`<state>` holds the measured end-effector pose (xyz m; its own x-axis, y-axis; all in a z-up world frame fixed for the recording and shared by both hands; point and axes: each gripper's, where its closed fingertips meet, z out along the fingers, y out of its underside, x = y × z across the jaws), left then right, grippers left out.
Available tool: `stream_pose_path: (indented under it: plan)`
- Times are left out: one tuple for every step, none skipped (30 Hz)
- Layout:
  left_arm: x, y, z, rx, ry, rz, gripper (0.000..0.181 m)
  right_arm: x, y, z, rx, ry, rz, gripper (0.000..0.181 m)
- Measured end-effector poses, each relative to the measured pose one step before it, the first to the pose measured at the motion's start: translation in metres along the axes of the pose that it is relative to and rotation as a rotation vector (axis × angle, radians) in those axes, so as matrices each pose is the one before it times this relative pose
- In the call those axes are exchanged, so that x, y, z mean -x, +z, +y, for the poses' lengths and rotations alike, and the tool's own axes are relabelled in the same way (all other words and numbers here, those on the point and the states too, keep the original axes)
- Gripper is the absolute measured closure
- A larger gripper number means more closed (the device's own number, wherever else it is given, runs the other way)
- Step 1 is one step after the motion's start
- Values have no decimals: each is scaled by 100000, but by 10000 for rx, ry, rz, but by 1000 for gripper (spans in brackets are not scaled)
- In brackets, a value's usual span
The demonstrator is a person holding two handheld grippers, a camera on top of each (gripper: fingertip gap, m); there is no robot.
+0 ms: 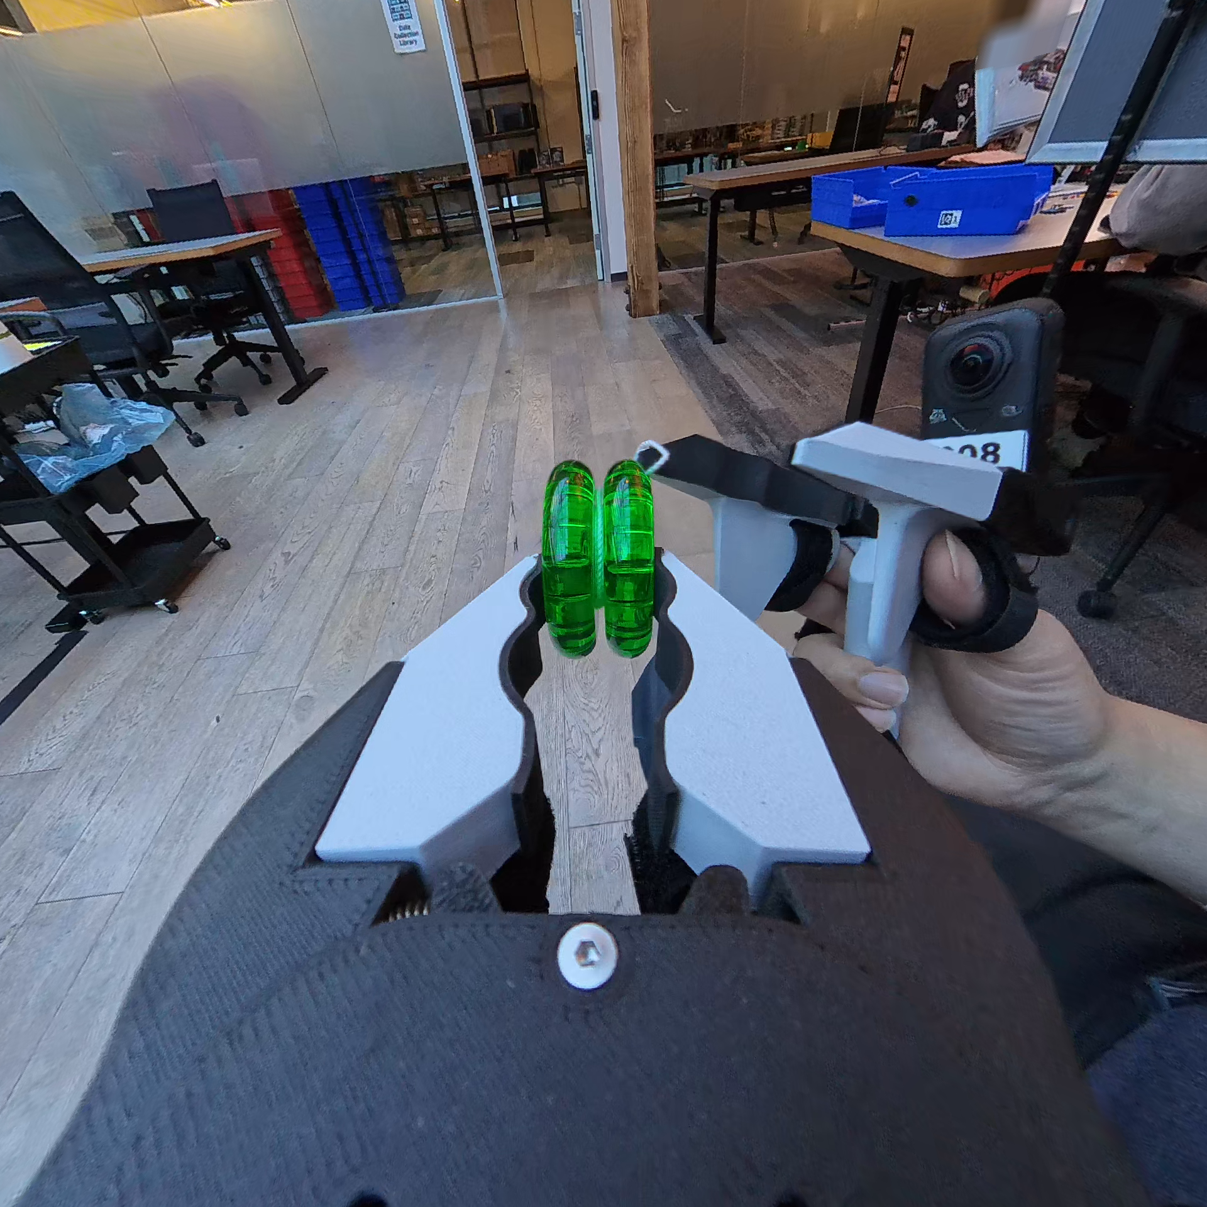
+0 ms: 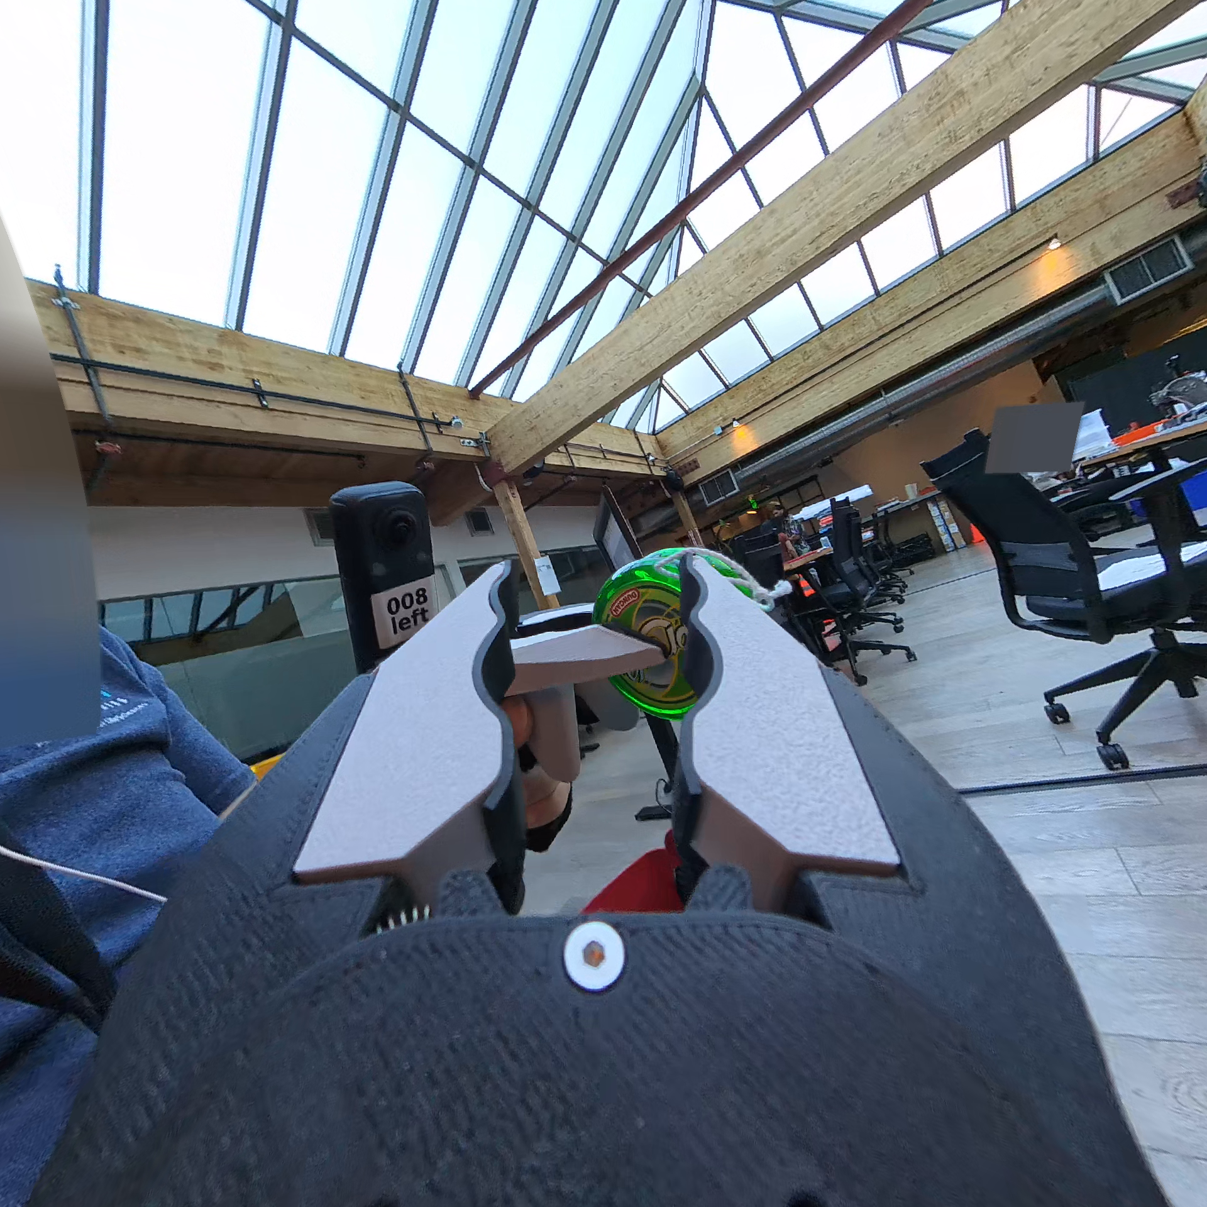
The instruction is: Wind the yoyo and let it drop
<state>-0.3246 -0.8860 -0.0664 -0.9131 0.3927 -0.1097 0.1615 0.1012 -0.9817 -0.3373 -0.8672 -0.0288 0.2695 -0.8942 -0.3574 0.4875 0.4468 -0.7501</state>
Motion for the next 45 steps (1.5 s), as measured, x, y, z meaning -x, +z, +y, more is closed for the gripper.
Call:
stream_pose_path:
  plan:
    - [3,23,104,58,72,-13,152,-78,3,112,131,-141,55,133]
    - [-16,27,92,60,80,-7,152,-110,-13,113,142,-178,86,132]
    - [-6,15,81,54,102,-31,152,-52,14,154,169,-214,69,132]
    - [36,17,89,59,157,-64,152,-25,3,146,177,-214,53,131]
    - [73,13,118,81,210,-84,152,-114,14,201,227,-196,95,131]
    - [93,17,151,96,227,-97,152,-105,13,269,284,-198,79,130]
    - [74,32,173,109,222,-73,152,-25,0,234,274,-259,31,131]
    - [55,33,198,118,201,-42,152,-50,-10,293,319,-305,65,130]
    - [26,37,243,144,181,-13,152,-78,9,352,363,-306,77,130]
    - [6,44,252,143,185,17,152,-43,-17,348,366,-283,45,130]
    - [6,18,196,105,170,27,152,-20,-13,333,359,-273,15,129]
    - [-21,-2,180,97,133,54,152,-1,-22,299,344,-238,-5,129]
    - [-68,5,167,83,131,75,152,-7,-52,271,321,-263,13,129]
    - [-77,-2,154,82,156,69,152,-10,-40,308,332,-286,32,130]
    - [-70,10,154,84,202,50,152,2,-18,327,328,-275,36,130]
    - [-40,17,143,77,242,13,152,-38,-25,308,312,-280,60,129]
    - [-49,21,121,81,208,4,152,57,21,289,281,-259,20,129]
    - [-93,17,76,56,184,20,152,-17,15,221,224,-225,77,129]
    - [-64,-3,-16,7,133,19,152,19,54,269,226,-193,51,129]
    - [-146,-11,-124,-30,50,77,153,40,110,321,223,-169,48,129]
    - [-200,-13,-132,-19,-1,111,153,87,166,308,185,-165,40,128]
    - [-35,21,-40,27,-13,11,153,83,105,42,4,-148,59,126]
    - [105,-4,-18,13,2,-56,153,-7,13,-144,-115,-68,88,125]
    - [23,-43,-96,-47,-57,27,153,24,-28,-185,-149,21,11,126]
    - [-41,-54,-98,-44,-100,94,153,32,-50,-151,-138,114,-62,126]
    - [-78,-30,-52,-23,-72,112,153,67,-75,-206,-168,194,-125,126]
    - [-152,5,11,3,-9,139,153,127,-53,-174,-149,196,-166,126]
    - [-266,35,52,31,54,171,153,244,-34,-213,-158,124,-207,127]
    - [-200,53,62,30,66,84,153,223,30,-77,-61,47,-135,127]
    - [-18,3,16,-6,100,-49,153,89,27,17,17,-44,-24,126]
    - [8,-33,-32,-48,145,-63,153,60,-1,-13,20,-69,-14,126]
    - [-30,-61,-57,-55,57,-12,153,58,-34,-68,-8,-23,-22,126]
    - [-45,-47,-53,-55,-46,33,153,25,-38,-81,-25,-1,-15,126]
    - [-45,-55,-77,-56,-98,60,153,41,-37,-67,-42,-20,-13,126]
    - [-14,-48,-86,-61,-126,62,153,37,-5,-68,-57,-40,7,126]
    - [-5,-41,-76,-54,-145,58,153,54,17,-81,-66,-65,18,125]
    - [19,-36,-89,-54,-151,44,153,73,39,-81,-67,-72,14,124]
    - [36,-34,-83,-54,-146,30,153,71,51,-84,-69,-88,20,122]
    - [37,-32,-91,-58,-157,25,153,69,59,-71,-58,-124,46,119]
    - [29,-41,-97,-63,-166,28,152,88,79,-67,-62,-124,31,117]
    - [33,-44,-97,-68,-137,34,153,87,55,-94,-80,-69,19,115]
    - [19,-57,-97,-70,-103,35,152,114,55,-113,-99,-51,-4,113]
    - [19,-68,-85,-55,-84,29,152,156,52,-73,-85,-50,-33,110]
    - [8,-75,-74,-32,-38,17,153,123,45,-45,-87,-43,-24,108]
    - [11,-58,-24,-9,10,2,153,102,24,-45,-93,-29,-22,108]
